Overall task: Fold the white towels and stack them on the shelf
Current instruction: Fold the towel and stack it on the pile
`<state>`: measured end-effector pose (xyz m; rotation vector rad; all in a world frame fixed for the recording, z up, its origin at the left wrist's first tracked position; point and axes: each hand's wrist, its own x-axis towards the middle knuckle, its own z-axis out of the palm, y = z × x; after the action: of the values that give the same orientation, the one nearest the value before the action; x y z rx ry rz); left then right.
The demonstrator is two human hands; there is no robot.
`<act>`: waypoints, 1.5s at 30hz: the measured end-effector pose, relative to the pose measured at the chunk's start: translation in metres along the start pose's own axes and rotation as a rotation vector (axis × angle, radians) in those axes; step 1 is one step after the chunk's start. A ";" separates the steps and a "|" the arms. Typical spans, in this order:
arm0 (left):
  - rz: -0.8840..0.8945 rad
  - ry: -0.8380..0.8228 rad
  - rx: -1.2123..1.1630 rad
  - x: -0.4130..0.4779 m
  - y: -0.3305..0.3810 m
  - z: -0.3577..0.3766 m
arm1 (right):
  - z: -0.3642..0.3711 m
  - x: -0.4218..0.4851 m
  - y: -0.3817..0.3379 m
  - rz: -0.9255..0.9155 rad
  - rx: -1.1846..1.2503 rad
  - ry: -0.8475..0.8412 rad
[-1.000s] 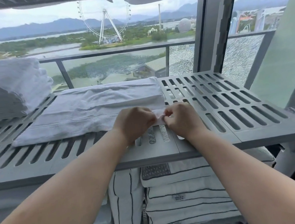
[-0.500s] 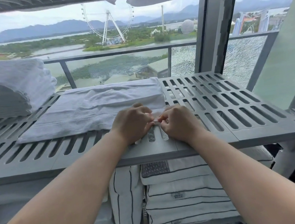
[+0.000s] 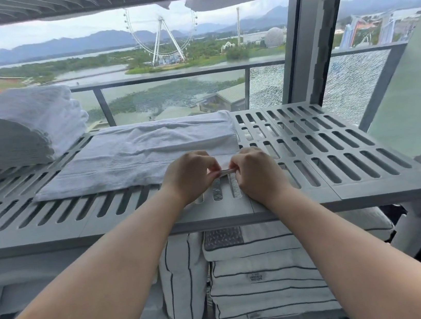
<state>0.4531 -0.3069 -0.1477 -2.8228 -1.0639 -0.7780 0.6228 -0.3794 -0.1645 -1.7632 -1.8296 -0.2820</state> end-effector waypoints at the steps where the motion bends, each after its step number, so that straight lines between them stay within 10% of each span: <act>1: 0.006 -0.014 0.033 -0.002 -0.002 -0.002 | 0.000 0.000 0.000 -0.002 -0.014 -0.005; 7: -0.042 0.012 0.224 -0.029 -0.033 -0.032 | 0.001 0.002 -0.013 -0.013 -0.209 0.050; 18: -0.147 -0.036 0.427 -0.071 -0.119 -0.073 | 0.045 0.057 -0.107 -0.142 0.148 -0.017; 24: -0.008 0.139 0.402 -0.033 -0.147 -0.088 | 0.070 0.081 -0.129 0.074 0.179 0.131; 31: 0.223 -0.099 0.267 -0.044 -0.202 -0.069 | 0.082 0.088 -0.143 -0.021 0.029 0.042; 45: -0.161 0.002 0.196 -0.104 -0.293 -0.124 | 0.133 0.122 -0.249 -0.143 0.133 -0.120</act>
<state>0.1482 -0.1695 -0.1305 -2.5988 -1.3021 -0.6453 0.3533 -0.2327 -0.1481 -1.5926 -2.0151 -0.1080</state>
